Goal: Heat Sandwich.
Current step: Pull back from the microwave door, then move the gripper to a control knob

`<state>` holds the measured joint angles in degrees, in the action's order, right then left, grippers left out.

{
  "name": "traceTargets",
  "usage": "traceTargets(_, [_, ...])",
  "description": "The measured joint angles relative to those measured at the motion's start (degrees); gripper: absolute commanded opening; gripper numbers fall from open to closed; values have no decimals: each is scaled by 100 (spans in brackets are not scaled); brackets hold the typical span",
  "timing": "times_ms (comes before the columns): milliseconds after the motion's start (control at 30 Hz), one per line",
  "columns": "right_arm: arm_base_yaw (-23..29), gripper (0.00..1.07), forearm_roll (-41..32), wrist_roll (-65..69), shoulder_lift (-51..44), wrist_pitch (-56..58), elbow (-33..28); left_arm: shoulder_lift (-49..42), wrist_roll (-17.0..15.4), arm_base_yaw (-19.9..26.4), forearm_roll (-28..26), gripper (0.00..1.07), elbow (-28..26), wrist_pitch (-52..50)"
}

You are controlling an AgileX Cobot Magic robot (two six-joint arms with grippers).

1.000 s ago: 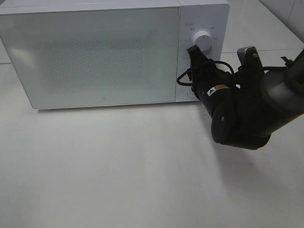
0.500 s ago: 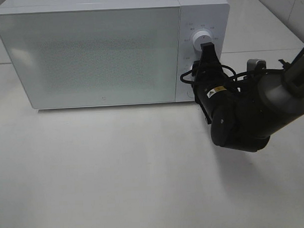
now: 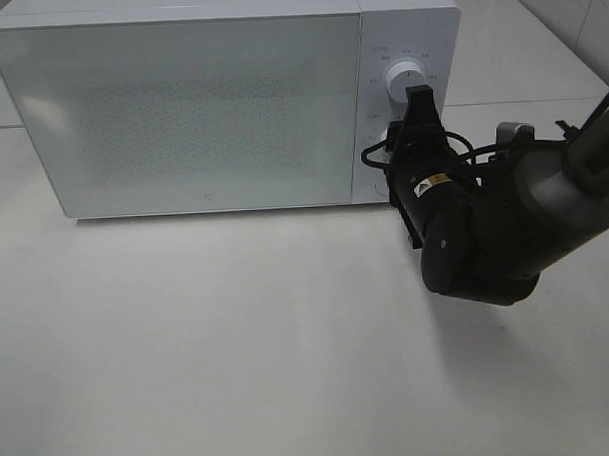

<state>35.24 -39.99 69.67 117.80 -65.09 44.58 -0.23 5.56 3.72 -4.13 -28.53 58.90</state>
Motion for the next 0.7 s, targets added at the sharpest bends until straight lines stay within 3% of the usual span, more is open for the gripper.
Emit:
traceTargets(367, [0,16,0,132,0,0,0,0,0,0,0,101,0,0])
traceTargets(700, [0,16,-6,1031,0,0,0,0,0,0,0,101,0,0])
